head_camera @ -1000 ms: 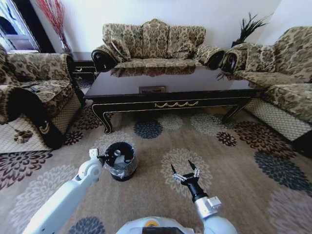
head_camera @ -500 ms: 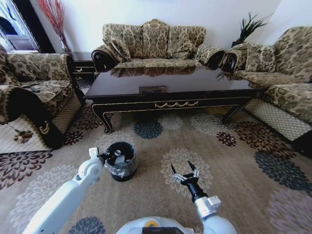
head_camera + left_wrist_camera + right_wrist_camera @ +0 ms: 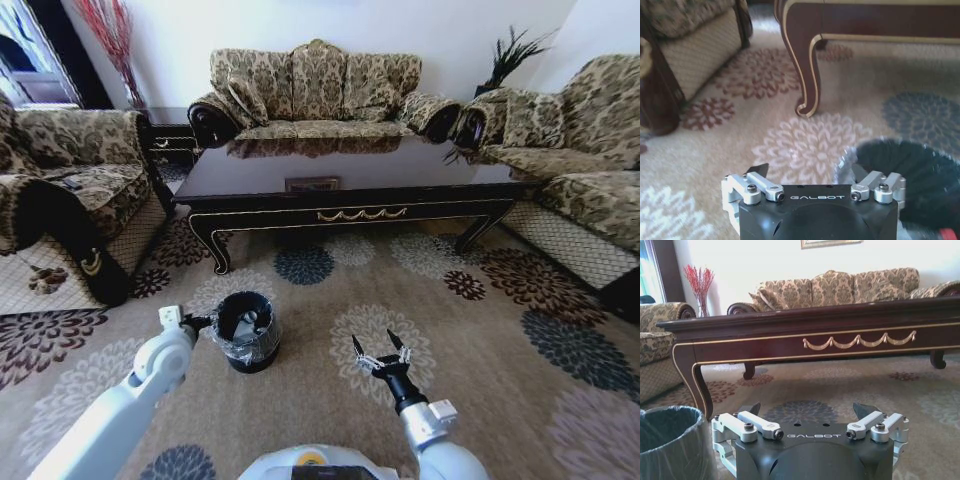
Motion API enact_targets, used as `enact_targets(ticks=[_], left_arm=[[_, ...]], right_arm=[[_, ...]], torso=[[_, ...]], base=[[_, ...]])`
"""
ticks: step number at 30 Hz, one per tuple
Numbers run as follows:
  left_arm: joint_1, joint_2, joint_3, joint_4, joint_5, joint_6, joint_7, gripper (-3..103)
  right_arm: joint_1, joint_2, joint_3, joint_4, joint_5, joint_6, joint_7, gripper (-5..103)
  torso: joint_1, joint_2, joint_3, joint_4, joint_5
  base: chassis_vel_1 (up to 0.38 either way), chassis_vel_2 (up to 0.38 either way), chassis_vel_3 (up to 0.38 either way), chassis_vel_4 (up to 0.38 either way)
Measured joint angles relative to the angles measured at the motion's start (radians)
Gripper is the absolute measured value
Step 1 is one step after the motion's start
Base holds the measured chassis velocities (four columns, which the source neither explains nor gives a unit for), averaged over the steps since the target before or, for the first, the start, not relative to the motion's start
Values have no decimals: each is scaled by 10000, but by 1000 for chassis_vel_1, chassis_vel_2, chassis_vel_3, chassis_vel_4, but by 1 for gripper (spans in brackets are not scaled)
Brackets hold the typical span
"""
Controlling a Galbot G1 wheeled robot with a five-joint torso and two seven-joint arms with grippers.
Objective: Move to the front of the table and pick up the trash from the floor, then place it into the trash bin.
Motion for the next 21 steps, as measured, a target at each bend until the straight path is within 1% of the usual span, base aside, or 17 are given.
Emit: enact_targets(ticks=[1, 2, 4, 5, 6, 7, 8, 10, 11, 13, 14, 15, 16, 17, 19, 20, 21], left_arm=[[103, -10, -119, -99, 96, -65, 72, 94], [103, -10, -119, -99, 96, -65, 72, 94], [614, -86, -678, -425, 762, -398, 721, 100], [787, -116, -873, -513, 1048, -553, 971, 100], [787, -116, -873, -513, 1048, -553, 971, 100], [1114, -217, -1172, -635, 1598, -959, 1518, 100], [1308, -288, -1346, -692, 1966, -1256, 1872, 100], [1815, -502, -1840, -814, 2801, -2055, 2611, 100], [1815, -502, -1840, -814, 2801, -2055, 2611, 100], [2428, -871, -2357, -873, 3499, -3030, 3512, 100], [2641, -1011, -2526, -868, 3799, -3435, 3823, 100], [2960, -1228, -2771, -831, 4273, -3977, 4224, 100], [2960, -1228, -2771, -831, 4273, -3977, 4224, 100], [3432, -1522, -3068, -811, 4733, -4608, 4703, 100], [3982, -1839, -3396, -841, 5066, -5227, 5140, 100], [3982, -1839, -3396, -841, 5066, -5227, 5140, 100], [4186, -1929, -3492, -855, 5149, -5458, 5274, 100]], right_arm=[[-15, 26, 18, 0, -98, 147, -21, 100], [-15, 26, 18, 0, -98, 147, -21, 100], [-51, 190, 149, 18, -527, 879, -253, 100], [-58, 250, 223, 44, -682, 1031, -313, 100], [-58, 250, 223, 44, -682, 1031, -313, 100], [-61, 359, 380, 66, -1003, 1238, -377, 100], [-60, 422, 469, 66, -1169, 1338, -388, 100], [-65, 544, 733, 48, -1455, 1513, -389, 100], [-65, 544, 733, 48, -1455, 1513, -389, 100], [-113, 632, 1074, -118, -1682, 1804, -407, 100], [-137, 653, 1178, -187, -1717, 1933, -439, 100], [-193, 693, 1295, -256, -1749, 2100, -490, 100], [-193, 693, 1295, -256, -1749, 2100, -490, 100], [-265, 775, 1384, -276, -1820, 2243, -565, 100], [-304, 916, 1427, -310, -1965, 2399, -628, 100], [-304, 916, 1427, -310, -1965, 2399, -628, 100], [-313, 969, 1433, -324, -2007, 2434, -638, 100]], torso=[[0, 0, 0, 0, 0], [0, 0, 0, 0, 0], [0, -1, 0, 0, 0], [0, 0, 0, -1, 1], [0, 0, 0, -1, 1], [0, 0, 0, 1, 1], [0, -1, 0, 0, -2], [0, 0, 0, -1, 3], [0, 0, 0, -1, 3], [0, 0, 0, 0, -2], [0, 0, 0, 2, 0], [0, 0, 0, 0, 2], [0, 0, 0, 0, 2], [-1, 0, 0, 1, -1], [0, 0, 0, 1, -1], [0, 0, 0, 1, -1], [-1, 0, 0, 0, 0]], base=[[0, 0, 0, 0], [0, 0, 0, 0], [0, 0, 0, 0], [0, 0, 0, 0], [0, 0, 0, 0], [0, 0, 0, 0], [0, 0, 0, 0], [0, 0, 0, 0], [0, 0, 0, 0], [0, 0, 0, 0], [0, 0, 0, 0], [0, 0, 0, 0], [0, 0, 0, 0], [0, 0, 0, 0], [0, 0, 0, 0], [0, 0, 0, 0], [0, 0, 0, 0]])
